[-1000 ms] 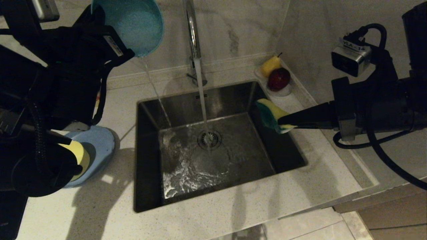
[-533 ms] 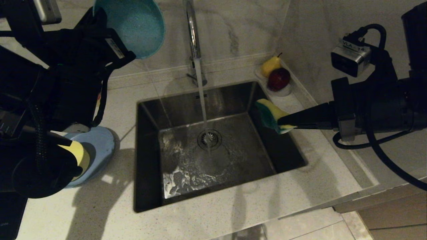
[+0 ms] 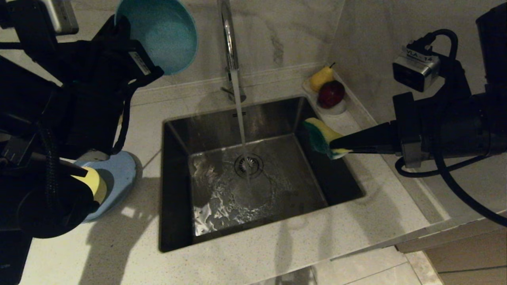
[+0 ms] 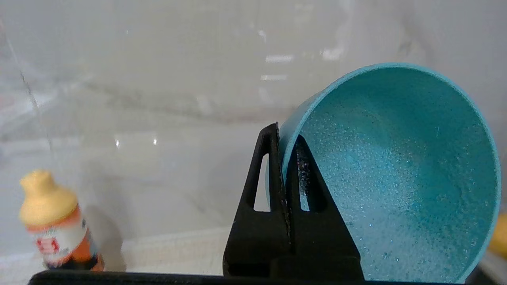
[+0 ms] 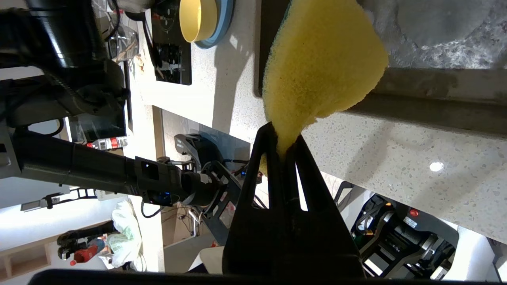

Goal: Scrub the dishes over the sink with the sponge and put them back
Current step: Rinse the bowl

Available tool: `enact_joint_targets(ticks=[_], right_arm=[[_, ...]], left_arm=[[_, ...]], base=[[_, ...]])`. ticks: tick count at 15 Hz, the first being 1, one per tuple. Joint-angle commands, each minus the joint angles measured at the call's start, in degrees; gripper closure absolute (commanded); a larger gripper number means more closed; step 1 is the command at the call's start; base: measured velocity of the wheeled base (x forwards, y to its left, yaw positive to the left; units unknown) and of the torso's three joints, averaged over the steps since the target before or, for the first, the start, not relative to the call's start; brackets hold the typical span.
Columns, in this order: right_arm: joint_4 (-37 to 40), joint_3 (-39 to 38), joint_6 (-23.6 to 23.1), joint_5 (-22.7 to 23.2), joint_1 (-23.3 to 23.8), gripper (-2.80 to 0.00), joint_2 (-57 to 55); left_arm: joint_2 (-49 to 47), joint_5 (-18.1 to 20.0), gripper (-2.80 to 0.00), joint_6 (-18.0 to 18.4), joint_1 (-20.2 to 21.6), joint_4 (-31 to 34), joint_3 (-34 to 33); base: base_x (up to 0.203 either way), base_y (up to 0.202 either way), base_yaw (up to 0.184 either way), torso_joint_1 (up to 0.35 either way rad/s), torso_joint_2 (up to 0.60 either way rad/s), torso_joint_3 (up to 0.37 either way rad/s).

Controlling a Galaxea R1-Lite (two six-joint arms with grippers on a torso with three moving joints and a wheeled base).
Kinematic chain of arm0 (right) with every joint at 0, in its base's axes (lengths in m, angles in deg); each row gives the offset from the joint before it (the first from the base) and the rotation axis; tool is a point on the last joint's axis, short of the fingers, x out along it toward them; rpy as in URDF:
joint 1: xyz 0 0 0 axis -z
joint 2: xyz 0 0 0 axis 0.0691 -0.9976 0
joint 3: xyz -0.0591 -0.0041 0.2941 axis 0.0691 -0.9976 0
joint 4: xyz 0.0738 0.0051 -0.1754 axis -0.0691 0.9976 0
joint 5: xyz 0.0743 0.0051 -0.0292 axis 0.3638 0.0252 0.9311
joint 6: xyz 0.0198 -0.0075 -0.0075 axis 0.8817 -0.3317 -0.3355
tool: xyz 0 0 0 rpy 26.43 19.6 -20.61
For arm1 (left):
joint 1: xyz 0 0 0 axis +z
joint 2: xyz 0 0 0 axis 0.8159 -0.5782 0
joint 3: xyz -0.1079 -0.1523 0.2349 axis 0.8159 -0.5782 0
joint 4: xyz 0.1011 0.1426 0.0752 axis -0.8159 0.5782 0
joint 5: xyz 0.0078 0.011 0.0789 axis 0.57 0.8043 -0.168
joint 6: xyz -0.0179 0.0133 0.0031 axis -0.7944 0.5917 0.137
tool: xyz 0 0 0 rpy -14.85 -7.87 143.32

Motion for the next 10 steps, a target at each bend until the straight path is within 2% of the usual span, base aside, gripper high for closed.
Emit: enact_joint_targets(ticks=[1,2,5,8,10], right_arm=[[0.16,-0.06,0.17,0.15,-0.03,0.00,0.39],[0.20,0.04,0.17,0.13,-0.06,0.00,0.57],[0.54,0.03,0.17,0.07,0.01,0.00,1.44],[0.65,0.12,0.08,0.07,0.10,0.00,2.03],[0.73,0.12,0.08,0.07,0.10,0.00,2.15]], left_arm=[[-0.52,-1.33,0.00,-0.35,0.03,0.19,-0.61],[-0.52,-2.22,0.00,-1.49,0.08,3.75,-0.77],[0.83,-3.28,0.00,-12.17,0.88,22.15,-0.44],[3.68,-3.34,0.00,-19.08,1.95,45.72,2.58],[5.15,-3.03,0.00,-24.98,2.64,61.35,6.16]], base=[[0.000,0.000,0.000,0.000,0.00,0.000],[0.000,0.000,0.000,0.000,0.00,0.000],[0.000,0.000,0.000,0.000,0.00,0.000],[0.000,0.000,0.000,0.000,0.00,0.000],[0.000,0.000,0.000,0.000,0.00,0.000]])
